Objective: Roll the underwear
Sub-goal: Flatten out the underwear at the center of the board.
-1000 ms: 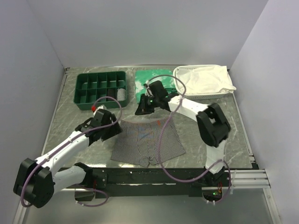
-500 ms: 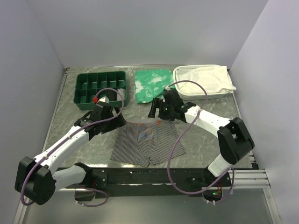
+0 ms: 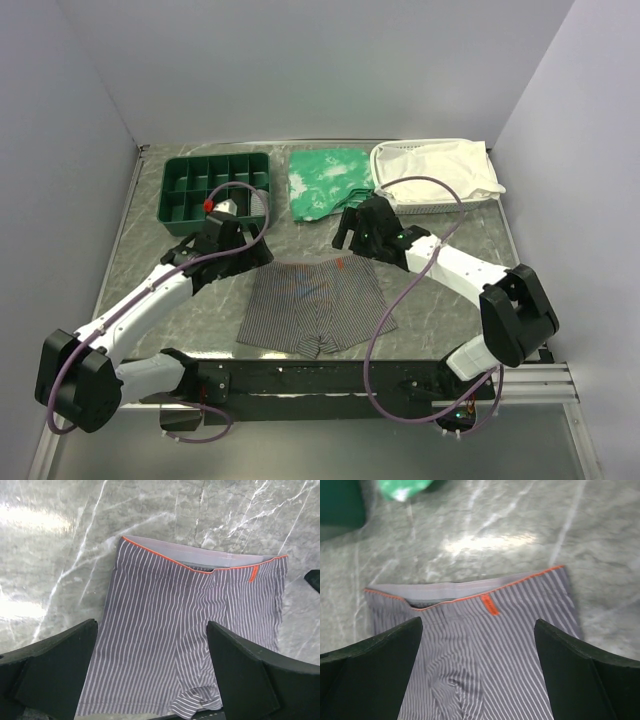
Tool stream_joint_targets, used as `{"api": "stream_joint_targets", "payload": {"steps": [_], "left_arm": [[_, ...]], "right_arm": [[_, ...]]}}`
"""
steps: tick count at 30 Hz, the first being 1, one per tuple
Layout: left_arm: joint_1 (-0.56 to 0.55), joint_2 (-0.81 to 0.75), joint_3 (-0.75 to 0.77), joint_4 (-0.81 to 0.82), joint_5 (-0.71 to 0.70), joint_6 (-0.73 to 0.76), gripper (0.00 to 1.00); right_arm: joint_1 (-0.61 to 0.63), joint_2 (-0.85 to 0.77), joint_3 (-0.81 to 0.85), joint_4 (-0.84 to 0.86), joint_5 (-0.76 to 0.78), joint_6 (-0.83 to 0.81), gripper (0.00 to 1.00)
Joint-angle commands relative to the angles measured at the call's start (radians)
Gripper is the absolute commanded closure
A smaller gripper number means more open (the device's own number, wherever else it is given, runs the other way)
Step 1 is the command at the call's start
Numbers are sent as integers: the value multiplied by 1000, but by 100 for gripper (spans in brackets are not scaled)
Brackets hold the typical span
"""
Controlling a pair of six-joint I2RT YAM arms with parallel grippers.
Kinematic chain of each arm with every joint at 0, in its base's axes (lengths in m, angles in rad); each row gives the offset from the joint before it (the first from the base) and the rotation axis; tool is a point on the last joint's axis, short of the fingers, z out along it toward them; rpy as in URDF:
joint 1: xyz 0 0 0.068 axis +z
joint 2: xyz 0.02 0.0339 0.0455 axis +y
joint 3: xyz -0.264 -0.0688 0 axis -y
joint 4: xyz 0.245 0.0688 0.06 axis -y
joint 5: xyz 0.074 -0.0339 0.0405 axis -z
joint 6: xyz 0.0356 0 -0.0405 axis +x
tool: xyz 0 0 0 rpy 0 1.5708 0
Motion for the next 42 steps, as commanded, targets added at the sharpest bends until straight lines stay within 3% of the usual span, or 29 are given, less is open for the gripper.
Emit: {"api": "stream_joint_targets", "payload": {"steps": [1, 6, 15, 21, 29, 32, 33, 35, 36, 38, 42], "left_arm": [[2, -7, 25, 79, -11, 73, 4], [2, 128, 39, 140, 32, 75, 3], [5, 320, 51, 271, 31, 84, 3], [65, 475, 98, 291, 43, 59, 1], [102, 564, 134, 257, 14, 55, 14], [105, 581, 129, 249, 3, 53, 22], [106, 586, 129, 246, -2, 53, 30], [108, 592, 129, 240, -17, 56, 37], [109, 593, 131, 239, -19, 58, 46], [112, 593, 129, 237, -19, 58, 53], [120, 587, 143, 226, -19, 59, 74]], "right_arm": [[-40, -74, -38, -72, 104, 59, 0], [-93, -99, -129, -43, 55, 48, 0], [-99, -16, -137, 9, -9, 62, 2], [-102, 61, -137, 28, -43, 63, 14], [-106, 108, -111, 26, -66, 34, 25], [-117, 137, -101, 37, -83, 28, 29], [-119, 145, -95, 43, -89, 25, 31], [-119, 171, -86, 49, -89, 24, 34], [-120, 177, -74, 54, -89, 25, 36], [-122, 195, -63, 58, -112, 22, 42], [-125, 217, -25, 63, -134, 14, 45]]}}
